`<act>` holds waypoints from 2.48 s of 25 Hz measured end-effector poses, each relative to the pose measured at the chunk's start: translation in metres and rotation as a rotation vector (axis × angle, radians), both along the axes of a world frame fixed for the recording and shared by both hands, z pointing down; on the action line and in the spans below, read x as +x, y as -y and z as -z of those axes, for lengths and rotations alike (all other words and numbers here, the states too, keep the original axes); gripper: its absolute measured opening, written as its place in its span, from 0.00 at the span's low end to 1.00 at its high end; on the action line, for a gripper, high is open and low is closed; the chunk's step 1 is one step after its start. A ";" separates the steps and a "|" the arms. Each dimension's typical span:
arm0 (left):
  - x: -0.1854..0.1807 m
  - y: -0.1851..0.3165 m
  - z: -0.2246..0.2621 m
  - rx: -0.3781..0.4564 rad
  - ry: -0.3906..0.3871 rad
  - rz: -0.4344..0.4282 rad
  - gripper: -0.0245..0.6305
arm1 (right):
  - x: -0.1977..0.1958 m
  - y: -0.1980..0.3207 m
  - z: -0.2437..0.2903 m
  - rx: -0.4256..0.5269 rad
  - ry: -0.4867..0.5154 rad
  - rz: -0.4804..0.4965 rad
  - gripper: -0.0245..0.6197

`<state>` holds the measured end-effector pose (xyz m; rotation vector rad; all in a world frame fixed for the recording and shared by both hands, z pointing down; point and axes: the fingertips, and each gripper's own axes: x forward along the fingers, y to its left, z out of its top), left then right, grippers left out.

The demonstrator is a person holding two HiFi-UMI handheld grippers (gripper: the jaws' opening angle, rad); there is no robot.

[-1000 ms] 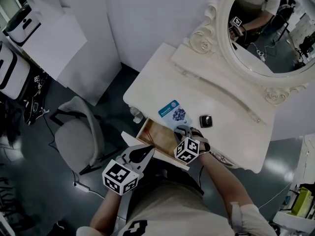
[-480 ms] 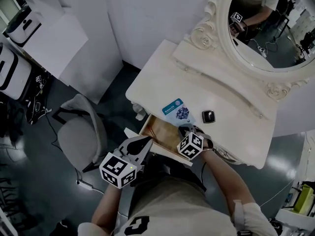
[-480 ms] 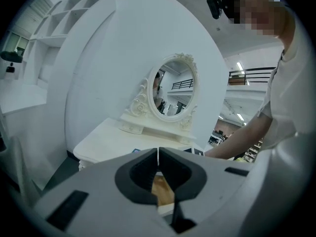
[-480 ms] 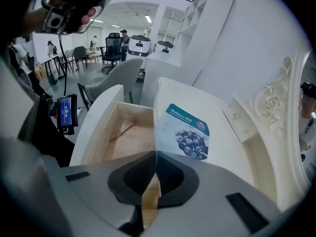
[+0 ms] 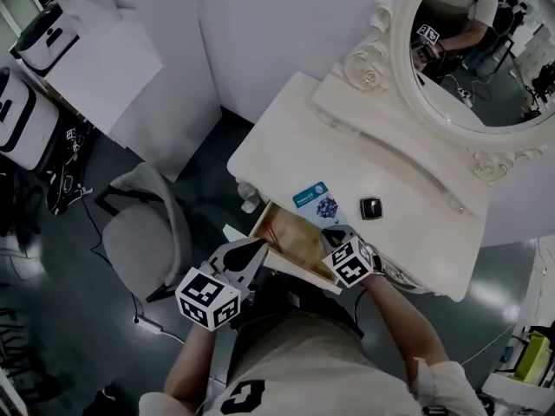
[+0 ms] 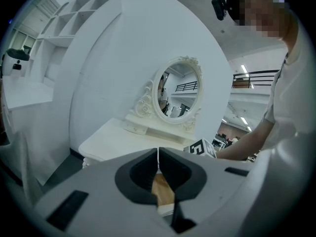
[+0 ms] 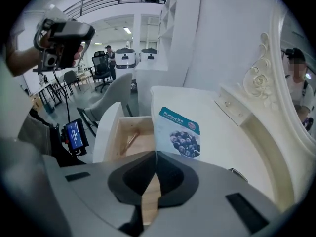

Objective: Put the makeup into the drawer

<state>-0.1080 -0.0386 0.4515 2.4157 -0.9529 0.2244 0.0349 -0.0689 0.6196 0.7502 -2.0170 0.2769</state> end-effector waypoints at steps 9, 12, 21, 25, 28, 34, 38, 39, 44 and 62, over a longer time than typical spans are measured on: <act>-0.002 -0.001 -0.007 -0.022 -0.010 -0.021 0.13 | -0.018 -0.035 0.067 -0.006 0.209 -0.050 0.08; -0.002 -0.001 -0.006 -0.023 -0.013 -0.033 0.13 | -0.029 -0.047 0.084 -0.029 0.268 -0.048 0.08; 0.001 -0.008 -0.012 -0.043 0.002 -0.073 0.13 | -0.023 -0.064 0.049 -0.118 0.201 -0.087 0.08; 0.000 -0.011 -0.014 -0.050 0.010 -0.074 0.13 | -0.020 -0.053 0.035 -0.084 0.127 -0.072 0.08; -0.001 -0.013 -0.014 -0.054 0.022 -0.069 0.13 | -0.025 -0.046 0.017 -0.079 0.077 -0.034 0.08; -0.004 -0.016 -0.017 -0.065 0.041 -0.047 0.13 | -0.030 -0.044 -0.031 -0.047 -0.065 0.048 0.08; -0.008 -0.017 -0.020 -0.078 0.052 -0.022 0.13 | -0.028 -0.029 -0.035 0.036 -0.115 0.056 0.08; -0.009 -0.017 -0.021 -0.081 0.053 -0.016 0.13 | -0.027 -0.024 -0.033 0.077 -0.134 0.068 0.08; -0.013 -0.019 -0.024 -0.091 0.062 0.008 0.13 | -0.039 -0.033 -0.054 0.128 -0.204 0.218 0.08; -0.003 -0.010 -0.033 -0.105 0.072 -0.013 0.13 | -0.003 -0.074 -0.109 -0.181 -0.233 0.198 0.08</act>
